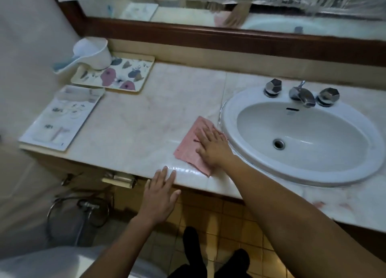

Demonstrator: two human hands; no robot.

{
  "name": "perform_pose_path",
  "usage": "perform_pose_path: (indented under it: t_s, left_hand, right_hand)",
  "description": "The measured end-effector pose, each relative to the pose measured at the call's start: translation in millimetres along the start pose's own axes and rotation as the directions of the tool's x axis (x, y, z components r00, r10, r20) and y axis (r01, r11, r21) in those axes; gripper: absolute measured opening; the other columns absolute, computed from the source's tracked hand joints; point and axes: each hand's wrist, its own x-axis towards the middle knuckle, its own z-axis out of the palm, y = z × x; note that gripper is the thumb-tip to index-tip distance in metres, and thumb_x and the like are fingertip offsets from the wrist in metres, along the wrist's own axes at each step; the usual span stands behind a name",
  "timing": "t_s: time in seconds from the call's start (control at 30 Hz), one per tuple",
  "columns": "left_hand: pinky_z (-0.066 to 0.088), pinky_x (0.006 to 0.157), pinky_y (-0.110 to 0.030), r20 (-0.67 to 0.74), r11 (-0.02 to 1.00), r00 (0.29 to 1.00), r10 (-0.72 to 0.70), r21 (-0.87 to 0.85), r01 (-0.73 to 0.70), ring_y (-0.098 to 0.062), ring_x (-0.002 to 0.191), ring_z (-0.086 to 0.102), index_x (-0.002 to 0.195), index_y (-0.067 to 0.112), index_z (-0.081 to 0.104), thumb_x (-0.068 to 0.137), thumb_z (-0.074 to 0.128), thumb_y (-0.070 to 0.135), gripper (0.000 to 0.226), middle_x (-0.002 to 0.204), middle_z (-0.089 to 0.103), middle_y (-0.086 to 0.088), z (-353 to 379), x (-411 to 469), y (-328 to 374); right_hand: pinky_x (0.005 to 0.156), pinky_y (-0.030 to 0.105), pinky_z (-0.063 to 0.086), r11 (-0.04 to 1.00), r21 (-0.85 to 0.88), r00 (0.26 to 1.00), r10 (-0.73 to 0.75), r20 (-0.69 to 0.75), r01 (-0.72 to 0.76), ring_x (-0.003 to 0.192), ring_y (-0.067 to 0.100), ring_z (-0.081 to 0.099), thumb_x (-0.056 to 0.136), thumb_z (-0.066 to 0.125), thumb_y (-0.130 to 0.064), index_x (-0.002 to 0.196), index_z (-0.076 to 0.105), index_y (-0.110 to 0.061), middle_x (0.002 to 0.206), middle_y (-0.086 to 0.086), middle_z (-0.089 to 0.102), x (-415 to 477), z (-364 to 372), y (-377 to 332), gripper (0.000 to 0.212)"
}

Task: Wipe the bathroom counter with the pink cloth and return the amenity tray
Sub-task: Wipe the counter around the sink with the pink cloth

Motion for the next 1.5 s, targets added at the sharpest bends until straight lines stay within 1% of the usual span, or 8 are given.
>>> perform_pose_path:
  t_s: [0.23,0.43,0.6,0.8,0.93,1.2,1.27,1.5]
  left_hand:
    - [0.026,0.123,-0.043,-0.072,0.975,0.997,-0.002,-0.223,-0.014,-0.027,0.151,0.029,0.151,0.025,0.047,0.102,0.043,0.039,0.051,0.163,0.037,-0.007,-15.8,3.7,2.0]
    - [0.038,0.105,-0.026,-0.184,0.705,0.923,-0.338,-0.699,0.119,-0.016,0.128,0.051,0.132,0.022,0.064,0.100,0.055,0.016,0.034,0.134,0.061,0.002,-59.4,12.2,-29.1]
    - [0.050,0.071,-0.023,-0.075,0.412,0.749,-0.659,-0.868,0.276,-0.013,0.094,0.062,0.129,0.026,0.059,0.102,0.051,0.026,0.027,0.123,0.062,0.001,-102.1,26.6,-112.6]
    - [0.046,0.065,-0.030,0.115,-0.036,0.449,-0.886,-0.983,0.181,-0.016,0.072,0.058,0.127,0.011,0.061,0.097,0.057,0.026,0.034,0.091,0.065,-0.003,-130.7,57.3,-244.5]
    - [0.042,0.051,-0.026,0.195,-0.130,0.369,-0.909,-0.973,0.193,-0.017,0.063,0.055,0.119,-0.003,0.064,0.099,0.058,0.019,0.031,0.084,0.060,-0.008,-148.3,76.4,-292.8]
    - [0.064,0.073,-0.029,0.358,-0.300,0.413,-0.837,-0.933,0.201,-0.019,0.066,0.063,0.127,-0.006,0.061,0.095,0.069,0.008,0.035,0.091,0.062,-0.011,-144.7,101.2,-329.0]
    - [0.061,0.057,-0.024,0.350,-0.312,0.456,-0.818,-0.937,0.160,-0.021,0.081,0.064,0.130,-0.007,0.058,0.096,0.064,0.000,0.035,0.109,0.063,-0.016,-148.6,100.1,-324.5]
    - [0.059,0.088,-0.040,0.270,-0.415,0.617,-0.739,-0.904,-0.101,-0.035,0.121,0.058,0.123,0.000,0.051,0.094,0.055,-0.014,0.032,0.130,0.056,-0.020,-149.8,85.3,-301.4]
  right_hand:
    - [0.124,0.058,0.024,0.997,-0.056,0.992,-0.067,-0.108,0.061,0.163,0.035,0.010,0.104,0.032,-0.050,0.168,0.018,-0.024,0.177,0.007,0.008,-105.5,61.0,-16.6,0.071]
    - [0.118,0.064,0.036,0.984,-0.100,0.988,-0.150,-0.044,0.146,0.157,0.042,0.026,0.104,0.031,-0.047,0.161,0.038,-0.028,0.173,0.007,0.026,-81.8,64.3,-52.4,0.061]
    - [0.130,0.054,0.006,0.980,-0.108,0.986,-0.166,0.028,0.168,0.163,0.035,-0.008,0.098,0.003,-0.056,0.168,0.010,-0.032,0.176,0.003,-0.007,6.0,41.0,-115.4,0.075]
    - [0.131,0.054,0.005,0.973,-0.172,0.986,-0.145,0.078,0.156,0.163,0.038,-0.005,0.111,0.027,-0.045,0.168,0.003,-0.029,0.177,0.007,-0.007,104.9,16.2,-167.6,0.065]
    - [0.130,0.056,0.007,0.970,-0.200,0.989,-0.120,0.084,0.134,0.162,0.041,-0.002,0.109,0.027,-0.047,0.168,0.002,-0.031,0.177,0.007,-0.007,151.3,10.5,-186.8,0.065]
    - [0.130,0.056,0.005,0.967,-0.219,0.989,-0.117,0.089,0.134,0.162,0.041,-0.008,0.110,0.024,-0.047,0.168,-0.001,-0.031,0.177,0.006,-0.011,177.4,8.2,-198.3,0.065]
    - [0.130,0.056,0.005,0.965,-0.227,0.988,-0.112,0.103,0.132,0.162,0.041,-0.007,0.110,0.024,-0.048,0.168,-0.001,-0.031,0.176,0.006,-0.012,179.9,6.5,-198.2,0.065]
    - [0.129,0.052,0.005,0.971,-0.198,0.983,-0.103,0.155,0.133,0.162,0.041,-0.003,0.109,0.034,-0.044,0.168,0.004,-0.032,0.177,0.006,-0.009,178.6,-8.5,-203.2,0.067]
